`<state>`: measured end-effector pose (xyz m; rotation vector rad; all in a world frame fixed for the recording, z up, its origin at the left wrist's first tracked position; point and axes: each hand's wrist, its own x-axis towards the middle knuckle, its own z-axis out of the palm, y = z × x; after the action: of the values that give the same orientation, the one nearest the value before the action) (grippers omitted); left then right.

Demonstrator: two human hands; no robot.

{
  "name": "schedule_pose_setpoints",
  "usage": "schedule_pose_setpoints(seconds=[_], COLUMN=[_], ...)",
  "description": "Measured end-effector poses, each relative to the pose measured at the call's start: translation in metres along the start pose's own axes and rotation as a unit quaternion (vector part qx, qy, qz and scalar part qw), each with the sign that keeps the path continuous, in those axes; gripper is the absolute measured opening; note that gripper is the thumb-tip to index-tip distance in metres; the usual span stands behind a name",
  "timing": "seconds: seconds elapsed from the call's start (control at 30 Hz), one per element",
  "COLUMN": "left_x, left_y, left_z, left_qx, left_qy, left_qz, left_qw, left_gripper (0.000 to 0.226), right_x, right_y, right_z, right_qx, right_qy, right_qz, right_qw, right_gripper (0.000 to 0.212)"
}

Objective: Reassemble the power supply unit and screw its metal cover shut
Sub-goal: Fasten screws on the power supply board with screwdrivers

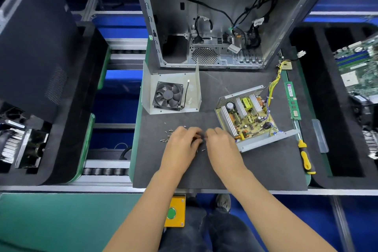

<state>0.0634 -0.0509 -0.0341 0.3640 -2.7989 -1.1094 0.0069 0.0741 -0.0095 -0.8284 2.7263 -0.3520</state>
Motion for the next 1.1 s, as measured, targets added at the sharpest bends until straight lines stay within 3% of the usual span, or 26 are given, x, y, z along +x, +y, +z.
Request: schedule_pose_setpoints(seconds=[0.07,0.2,0.33,0.43,0.73,0.8,0.87,0.97,1.03,1.1], left_x=[0.005,0.006,0.008,0.009,0.002,-0.002,-0.005,-0.011,-0.014,-0.012], left_y=[-0.001,-0.007,-0.01,-0.011,-0.012,-0.006,0.003,0.022,0.038,0.054], left_z=[0.001,0.002,0.005,0.007,0.001,-0.003,-0.01,-0.019,-0.023,-0.023], left_qx=[0.028,0.056,0.046,0.034,0.037,0.008,-0.063,-0.232,-0.294,-0.337], left_qy=[-0.012,-0.013,-0.005,-0.002,0.033,0.053,0.066,0.048,0.054,0.077], left_qz=[0.033,0.09,0.078,0.064,0.045,0.023,-0.034,-0.118,-0.112,-0.117], left_qw=[0.999,0.994,0.996,0.997,0.998,0.998,0.995,0.964,0.948,0.931], left_gripper=[0.007,0.008,0.006,0.006,0.015,0.015,0.018,0.022,0.024,0.023], right_x=[0.001,-0.003,-0.014,-0.018,-0.011,-0.01,-0.014,-0.025,-0.028,-0.026], right_y=[0.001,0.001,-0.002,-0.003,-0.001,-0.004,-0.007,-0.013,-0.012,-0.007], right_z=[0.0,-0.003,-0.001,0.003,0.007,0.003,-0.004,-0.025,-0.039,-0.052], right_qx=[-0.003,0.01,0.006,0.006,0.012,0.019,0.095,0.325,0.488,0.575], right_qy=[-0.022,-0.015,-0.019,-0.055,-0.054,-0.054,-0.016,0.08,0.082,0.053], right_qz=[0.003,0.017,-0.024,-0.024,-0.013,-0.003,0.018,0.092,0.15,0.183], right_qw=[1.0,1.0,1.0,0.998,0.998,0.998,0.995,0.938,0.856,0.795], right_gripper=[0.017,0.02,0.023,0.024,0.019,0.021,0.023,0.015,0.01,0.012])
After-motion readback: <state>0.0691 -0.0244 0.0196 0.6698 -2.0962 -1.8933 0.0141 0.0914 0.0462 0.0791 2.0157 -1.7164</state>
